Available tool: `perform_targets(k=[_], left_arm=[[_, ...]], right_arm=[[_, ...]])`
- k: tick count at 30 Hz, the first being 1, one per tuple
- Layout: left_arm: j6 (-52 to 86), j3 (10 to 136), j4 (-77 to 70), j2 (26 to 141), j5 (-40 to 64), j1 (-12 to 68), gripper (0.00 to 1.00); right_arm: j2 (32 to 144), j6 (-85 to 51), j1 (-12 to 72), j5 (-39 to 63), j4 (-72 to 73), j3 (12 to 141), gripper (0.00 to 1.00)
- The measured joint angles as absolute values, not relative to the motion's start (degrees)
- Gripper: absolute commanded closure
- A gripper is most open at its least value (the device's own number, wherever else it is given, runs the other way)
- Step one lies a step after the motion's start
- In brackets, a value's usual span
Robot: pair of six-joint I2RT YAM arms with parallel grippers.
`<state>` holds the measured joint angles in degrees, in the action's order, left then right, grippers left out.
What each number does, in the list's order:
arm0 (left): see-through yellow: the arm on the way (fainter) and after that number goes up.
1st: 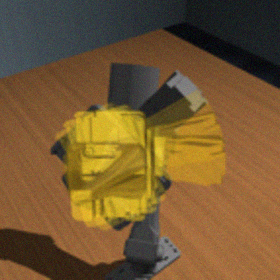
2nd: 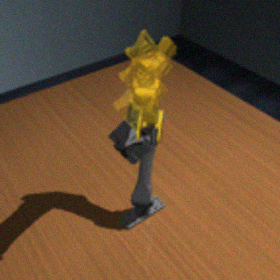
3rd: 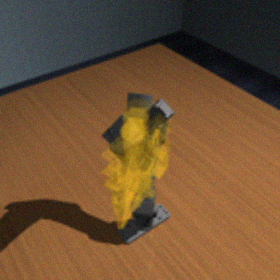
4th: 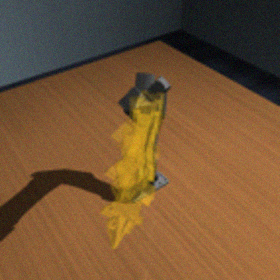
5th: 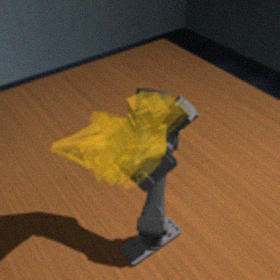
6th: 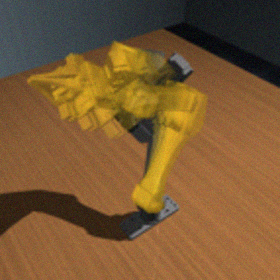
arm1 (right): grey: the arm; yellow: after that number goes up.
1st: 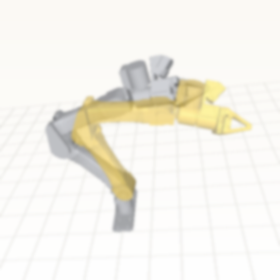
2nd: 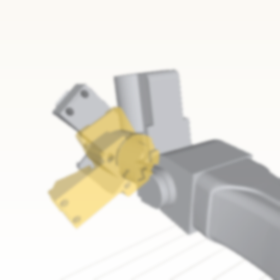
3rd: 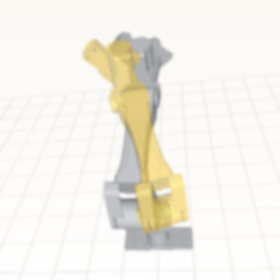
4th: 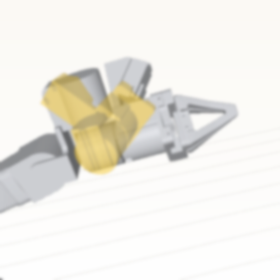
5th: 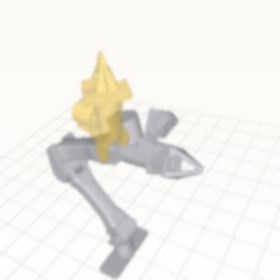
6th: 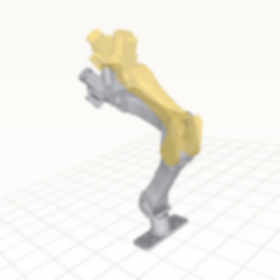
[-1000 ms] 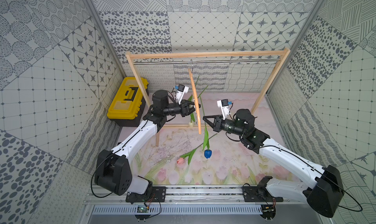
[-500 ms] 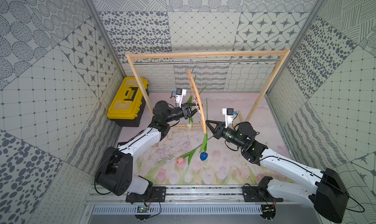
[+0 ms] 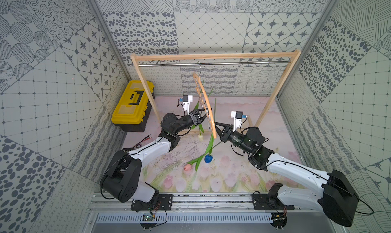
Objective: Dry the flowers on a clothes hanger
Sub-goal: Clamp the flower onto the hanger.
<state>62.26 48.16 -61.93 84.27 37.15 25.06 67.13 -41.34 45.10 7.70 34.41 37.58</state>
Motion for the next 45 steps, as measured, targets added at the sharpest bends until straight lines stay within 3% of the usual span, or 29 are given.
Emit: perform_targets(k=[45], left_arm=[[66.0, 46.0, -66.2, 83.9, 32.7, 26.6, 1.0]], right_arm=[[70.1, -36.1, 46.4, 7.4, 32.2, 42.7, 1.0]])
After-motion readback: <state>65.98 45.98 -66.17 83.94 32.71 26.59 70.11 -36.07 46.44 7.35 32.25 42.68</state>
